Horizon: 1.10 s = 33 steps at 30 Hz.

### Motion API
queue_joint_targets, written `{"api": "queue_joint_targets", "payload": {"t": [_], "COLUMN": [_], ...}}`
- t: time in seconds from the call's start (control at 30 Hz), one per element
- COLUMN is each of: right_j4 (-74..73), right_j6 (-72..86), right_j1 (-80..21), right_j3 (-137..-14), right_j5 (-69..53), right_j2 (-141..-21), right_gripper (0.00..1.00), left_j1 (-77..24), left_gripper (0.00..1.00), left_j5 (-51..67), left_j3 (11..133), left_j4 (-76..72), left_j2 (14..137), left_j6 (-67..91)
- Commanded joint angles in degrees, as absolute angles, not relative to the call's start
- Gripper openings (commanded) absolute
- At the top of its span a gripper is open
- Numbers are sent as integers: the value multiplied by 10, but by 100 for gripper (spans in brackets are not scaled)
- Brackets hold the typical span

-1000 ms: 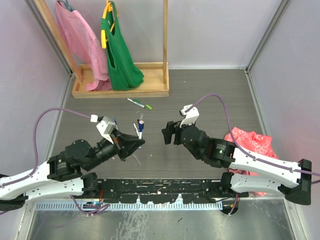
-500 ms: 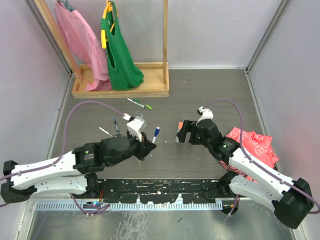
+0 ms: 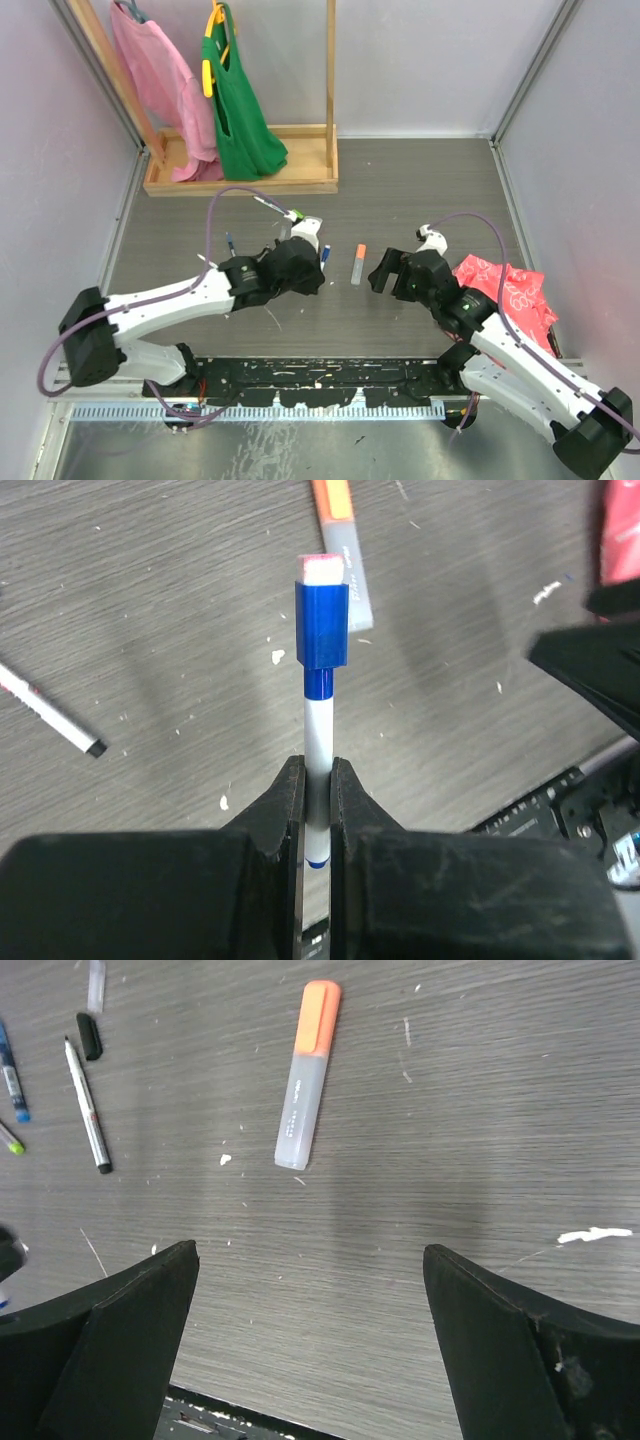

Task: Insert the pens into the pen caps
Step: Place the pen at the center of the board.

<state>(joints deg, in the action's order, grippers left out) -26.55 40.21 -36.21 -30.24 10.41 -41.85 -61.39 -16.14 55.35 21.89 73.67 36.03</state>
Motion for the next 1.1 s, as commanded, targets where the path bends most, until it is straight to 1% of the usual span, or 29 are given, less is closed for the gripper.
{"api": "queue_joint_targets", "payload": {"t": [0.0, 0.2, 0.47, 0.77, 1.07], "right_j4": [-302, -334, -352, -346, -340], "right_j6": [429, 437, 438, 433, 423], "right_j1": [-360, -360, -360, -360, -360], "right_j3": [-342, -340, -331, -318, -316], "right_j5": [163, 165, 163, 141, 138], "right_j2": [-373, -334, -300, -296, -305], "right_gripper": [99, 99, 99, 99, 99], "left_j1": [-578, -558, -541, -516, -515], "left_gripper": [0, 0, 1, 6, 7], "left_j5": [-115, -100, -112, -104, -101], "left_j3": [595, 641, 710, 737, 773], "left_j4": [146, 112, 132, 137, 157], "left_j2": [802, 913, 1019, 1087, 1131], "left_j6": [361, 354, 368, 388, 396]}}
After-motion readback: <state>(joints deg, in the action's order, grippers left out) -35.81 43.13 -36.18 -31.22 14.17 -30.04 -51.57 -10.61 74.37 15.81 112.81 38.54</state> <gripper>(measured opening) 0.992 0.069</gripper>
